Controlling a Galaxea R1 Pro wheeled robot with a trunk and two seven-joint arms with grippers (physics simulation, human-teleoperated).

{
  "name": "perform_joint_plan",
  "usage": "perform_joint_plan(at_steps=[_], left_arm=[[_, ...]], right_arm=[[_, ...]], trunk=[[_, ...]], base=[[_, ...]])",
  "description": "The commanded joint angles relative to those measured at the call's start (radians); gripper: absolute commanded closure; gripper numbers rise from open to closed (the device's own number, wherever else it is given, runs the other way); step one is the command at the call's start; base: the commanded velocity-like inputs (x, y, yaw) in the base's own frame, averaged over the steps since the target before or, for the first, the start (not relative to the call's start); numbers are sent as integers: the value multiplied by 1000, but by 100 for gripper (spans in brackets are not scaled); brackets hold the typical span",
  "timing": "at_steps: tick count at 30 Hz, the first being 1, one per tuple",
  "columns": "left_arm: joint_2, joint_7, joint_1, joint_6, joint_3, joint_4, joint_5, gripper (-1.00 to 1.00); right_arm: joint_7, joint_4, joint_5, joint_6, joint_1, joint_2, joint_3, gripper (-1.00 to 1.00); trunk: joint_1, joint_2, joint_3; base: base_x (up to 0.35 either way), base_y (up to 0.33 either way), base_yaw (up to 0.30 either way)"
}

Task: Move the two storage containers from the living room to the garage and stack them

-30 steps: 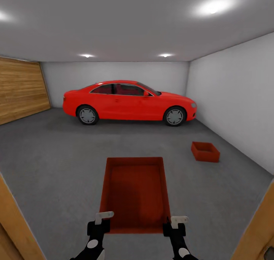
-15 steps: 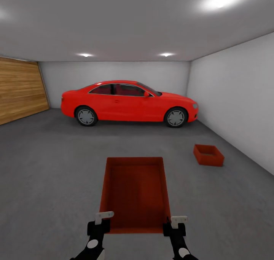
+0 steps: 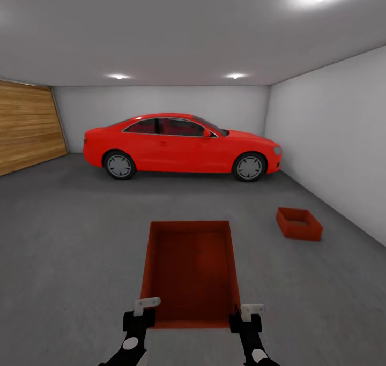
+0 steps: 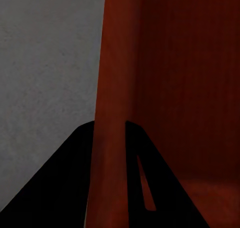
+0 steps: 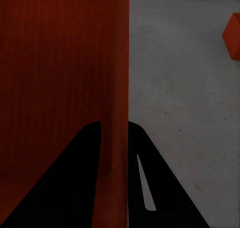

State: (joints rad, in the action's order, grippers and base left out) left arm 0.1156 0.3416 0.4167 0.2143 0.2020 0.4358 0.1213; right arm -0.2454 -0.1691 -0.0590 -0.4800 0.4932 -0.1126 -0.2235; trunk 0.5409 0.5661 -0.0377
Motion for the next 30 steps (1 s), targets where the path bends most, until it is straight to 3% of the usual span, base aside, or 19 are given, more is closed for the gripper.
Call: perform_joint_plan(at_steps=[1,30], left_arm=[[-1,-19,1,-81,11,-3,18,100],[-1,-20,1,-81,11,-3,20,100]], right_arm=[[-21,-1,-15,-74,2,0,11,100],[-21,-1,-15,-74,2,0,11,100]], trunk=[[1,2,-2],[1,2,-2]], base=[[321,0,0],[321,0,0]])
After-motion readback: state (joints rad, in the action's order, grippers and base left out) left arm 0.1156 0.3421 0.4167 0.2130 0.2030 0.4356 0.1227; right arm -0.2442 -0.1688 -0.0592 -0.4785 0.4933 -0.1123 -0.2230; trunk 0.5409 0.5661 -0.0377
